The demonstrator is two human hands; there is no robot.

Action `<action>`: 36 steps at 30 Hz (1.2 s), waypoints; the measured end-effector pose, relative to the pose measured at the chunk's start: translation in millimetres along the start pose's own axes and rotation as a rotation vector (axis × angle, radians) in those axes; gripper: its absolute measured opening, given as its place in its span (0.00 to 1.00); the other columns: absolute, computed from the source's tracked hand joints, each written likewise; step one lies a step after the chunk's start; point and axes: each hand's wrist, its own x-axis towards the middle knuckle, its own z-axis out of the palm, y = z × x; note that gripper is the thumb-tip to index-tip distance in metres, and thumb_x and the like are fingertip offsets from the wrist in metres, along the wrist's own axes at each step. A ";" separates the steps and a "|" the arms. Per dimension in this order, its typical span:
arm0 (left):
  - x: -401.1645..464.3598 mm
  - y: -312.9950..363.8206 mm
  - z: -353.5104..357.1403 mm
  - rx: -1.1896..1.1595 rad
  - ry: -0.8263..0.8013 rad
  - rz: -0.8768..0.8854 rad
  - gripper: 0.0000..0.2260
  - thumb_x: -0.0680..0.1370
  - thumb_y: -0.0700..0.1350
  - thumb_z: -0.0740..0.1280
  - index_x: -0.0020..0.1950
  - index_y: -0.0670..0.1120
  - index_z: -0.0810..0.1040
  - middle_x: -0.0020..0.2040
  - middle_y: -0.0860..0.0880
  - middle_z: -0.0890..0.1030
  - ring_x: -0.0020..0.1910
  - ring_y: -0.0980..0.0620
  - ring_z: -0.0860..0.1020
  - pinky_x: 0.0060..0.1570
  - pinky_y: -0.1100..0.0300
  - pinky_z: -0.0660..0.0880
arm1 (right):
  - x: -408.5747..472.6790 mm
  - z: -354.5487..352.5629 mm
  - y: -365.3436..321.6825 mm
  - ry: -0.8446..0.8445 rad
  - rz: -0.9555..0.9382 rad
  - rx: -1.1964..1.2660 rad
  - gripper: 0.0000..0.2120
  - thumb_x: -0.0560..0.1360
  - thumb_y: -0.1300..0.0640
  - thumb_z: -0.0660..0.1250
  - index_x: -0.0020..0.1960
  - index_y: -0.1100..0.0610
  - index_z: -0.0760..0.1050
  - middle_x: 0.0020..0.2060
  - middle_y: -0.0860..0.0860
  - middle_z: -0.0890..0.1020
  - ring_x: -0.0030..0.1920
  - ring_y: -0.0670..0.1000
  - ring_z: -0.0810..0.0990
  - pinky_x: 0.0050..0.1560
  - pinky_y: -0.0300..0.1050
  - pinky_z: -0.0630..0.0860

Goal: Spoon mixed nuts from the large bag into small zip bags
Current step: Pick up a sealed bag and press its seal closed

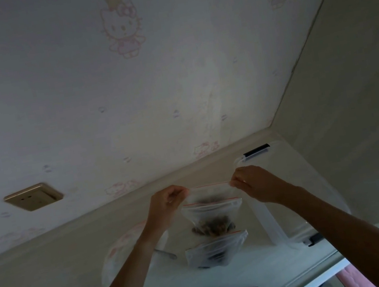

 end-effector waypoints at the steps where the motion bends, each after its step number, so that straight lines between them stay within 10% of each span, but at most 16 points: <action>1: 0.1 0.4 0.2 0.000 -0.004 0.001 0.02 0.78 0.45 0.75 0.47 0.49 0.86 0.39 0.56 0.86 0.39 0.67 0.81 0.43 0.72 0.73 | -0.5 1.1 0.3 0.009 0.003 0.015 0.17 0.86 0.51 0.57 0.56 0.62 0.79 0.49 0.56 0.82 0.49 0.55 0.80 0.54 0.47 0.74; 8: -6.5 2.0 -8.3 -0.153 -0.162 -0.069 0.04 0.81 0.40 0.71 0.49 0.47 0.84 0.44 0.53 0.87 0.45 0.57 0.83 0.52 0.58 0.76 | -8.0 2.9 -3.5 -0.001 -0.038 0.173 0.15 0.85 0.52 0.61 0.58 0.61 0.82 0.51 0.55 0.85 0.49 0.52 0.82 0.51 0.45 0.77; 13: -24.6 4.8 -7.6 0.036 -0.244 0.054 0.23 0.64 0.63 0.80 0.55 0.57 0.83 0.49 0.63 0.85 0.50 0.62 0.83 0.53 0.70 0.76 | -19.7 6.5 -14.8 -0.039 -0.044 0.287 0.19 0.82 0.41 0.62 0.60 0.54 0.81 0.54 0.50 0.86 0.52 0.47 0.83 0.53 0.42 0.79; 19: -27.3 6.5 1.8 0.092 -0.160 0.127 0.03 0.75 0.46 0.78 0.48 0.51 0.87 0.44 0.57 0.86 0.46 0.64 0.83 0.50 0.66 0.77 | -25.9 21.6 -18.3 -0.079 -0.037 0.208 0.17 0.79 0.48 0.70 0.65 0.52 0.76 0.57 0.52 0.84 0.46 0.48 0.81 0.54 0.46 0.79; 29: -37.5 10.1 -9.1 0.119 -0.158 0.226 0.17 0.78 0.33 0.71 0.44 0.56 0.73 0.45 0.53 0.86 0.50 0.54 0.85 0.51 0.58 0.80 | -33.0 27.2 -37.3 0.034 -0.079 0.144 0.09 0.84 0.62 0.56 0.49 0.50 0.67 0.37 0.48 0.78 0.34 0.52 0.75 0.36 0.48 0.72; 33: -46.3 13.2 -9.6 0.279 -0.251 0.311 0.20 0.73 0.27 0.65 0.40 0.53 0.83 0.45 0.53 0.84 0.46 0.52 0.83 0.50 0.47 0.79 | -36.6 29.0 -42.5 -0.045 -0.096 0.134 0.15 0.81 0.68 0.57 0.52 0.55 0.80 0.51 0.53 0.83 0.50 0.51 0.80 0.54 0.51 0.78; 36: -60.4 20.9 -10.7 0.255 -0.305 0.252 0.07 0.78 0.45 0.68 0.50 0.51 0.86 0.50 0.56 0.84 0.49 0.57 0.83 0.52 0.50 0.80 | -43.5 28.4 -42.7 -0.083 -0.125 0.192 0.12 0.82 0.58 0.61 0.58 0.53 0.82 0.56 0.49 0.83 0.50 0.43 0.79 0.59 0.49 0.77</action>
